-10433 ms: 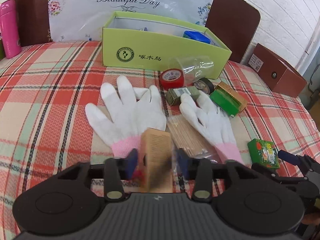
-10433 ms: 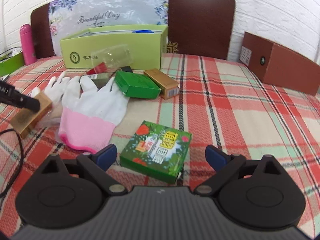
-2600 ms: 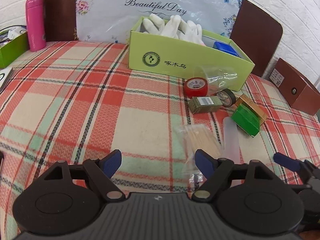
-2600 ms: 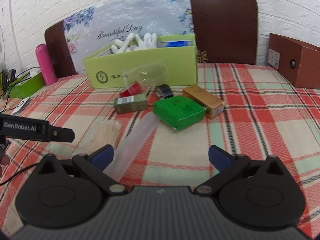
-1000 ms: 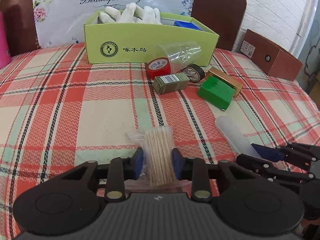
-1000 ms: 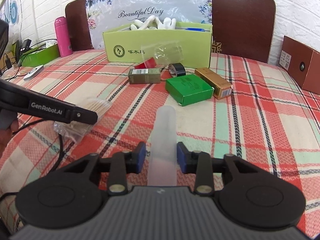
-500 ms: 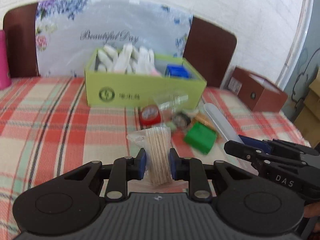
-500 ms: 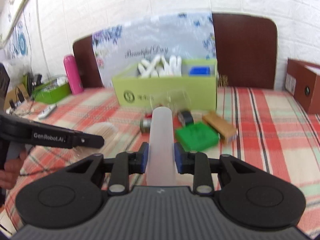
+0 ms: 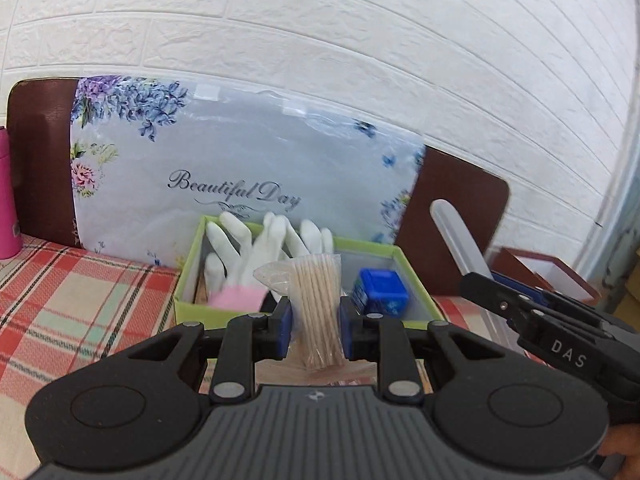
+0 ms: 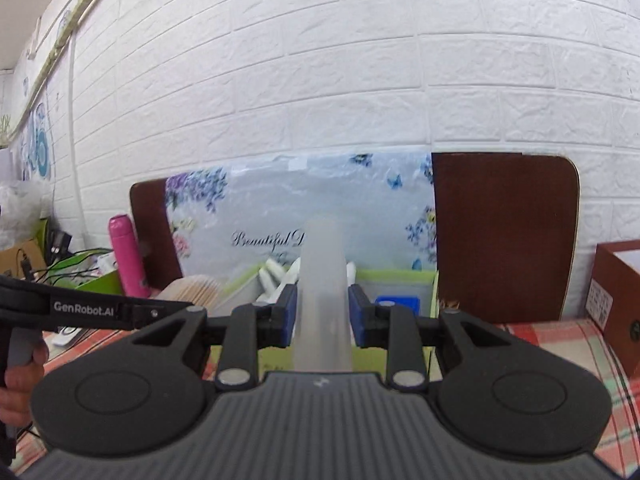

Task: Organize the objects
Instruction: 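Carry the toothpick bag and translucent tube into the lime-green box and release, then grasp the small olive barcode box with the left tool while the right tool grasps the green box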

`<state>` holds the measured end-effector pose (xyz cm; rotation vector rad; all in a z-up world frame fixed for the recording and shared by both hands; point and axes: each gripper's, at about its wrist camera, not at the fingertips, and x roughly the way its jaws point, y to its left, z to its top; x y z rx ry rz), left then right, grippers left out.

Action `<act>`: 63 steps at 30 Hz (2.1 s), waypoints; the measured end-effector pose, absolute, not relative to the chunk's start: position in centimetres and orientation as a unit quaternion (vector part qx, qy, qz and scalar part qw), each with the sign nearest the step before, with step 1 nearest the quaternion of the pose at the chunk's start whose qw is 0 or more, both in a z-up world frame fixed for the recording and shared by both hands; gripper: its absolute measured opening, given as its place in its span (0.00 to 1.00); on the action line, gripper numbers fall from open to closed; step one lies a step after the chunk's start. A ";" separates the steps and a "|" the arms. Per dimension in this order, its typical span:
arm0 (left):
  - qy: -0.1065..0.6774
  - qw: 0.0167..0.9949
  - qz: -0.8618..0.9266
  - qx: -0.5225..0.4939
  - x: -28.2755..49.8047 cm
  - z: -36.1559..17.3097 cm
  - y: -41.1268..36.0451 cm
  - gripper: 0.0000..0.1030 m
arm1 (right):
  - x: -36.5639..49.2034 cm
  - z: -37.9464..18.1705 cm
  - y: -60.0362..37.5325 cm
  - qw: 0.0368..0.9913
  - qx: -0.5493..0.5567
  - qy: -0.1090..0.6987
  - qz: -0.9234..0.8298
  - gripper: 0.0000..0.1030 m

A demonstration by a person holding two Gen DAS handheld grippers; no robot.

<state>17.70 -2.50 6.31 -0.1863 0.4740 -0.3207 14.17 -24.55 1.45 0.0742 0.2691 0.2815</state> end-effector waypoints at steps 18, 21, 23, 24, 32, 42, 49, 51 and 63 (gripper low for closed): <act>0.208 0.974 -0.076 -0.053 26.2 2.1 -3.4 0.80 | 26.0 -4.8 -21.9 0.979 -0.035 0.172 0.106 0.62; 0.216 0.972 -0.075 -0.058 25.4 1.7 -2.6 0.81 | 24.5 -5.6 -22.4 0.981 -0.019 0.163 0.105 0.83; 0.228 0.968 -0.075 -0.071 25.0 1.6 -2.2 0.81 | 23.4 -5.7 -22.7 0.982 -0.009 0.156 0.103 0.92; 0.239 0.965 -0.076 -0.075 24.8 1.7 -2.2 0.81 | 23.1 -5.6 -22.8 0.982 -0.007 0.156 0.105 0.95; 0.272 0.959 -0.066 -0.053 21.2 3.2 -2.9 0.81 | 19.1 -2.3 -24.2 0.982 0.027 0.149 0.113 1.00; 0.292 0.952 -0.080 -0.053 15.4 3.0 -3.6 0.81 | 11.2 -1.3 -26.2 0.981 0.065 0.149 0.106 1.00; 0.330 0.937 -0.112 -0.037 12.1 -0.1 -4.2 0.81 | 6.6 -4.7 -27.5 0.971 0.104 0.200 0.080 1.00; 0.341 0.930 -0.134 -0.028 11.6 -1.2 -4.5 0.81 | 5.8 -5.9 -27.7 0.967 0.106 0.220 0.072 1.00; 0.319 0.929 -0.186 0.014 14.1 -4.2 -7.4 0.81 | 2.1 -10.7 -28.4 0.948 0.113 0.294 0.046 1.00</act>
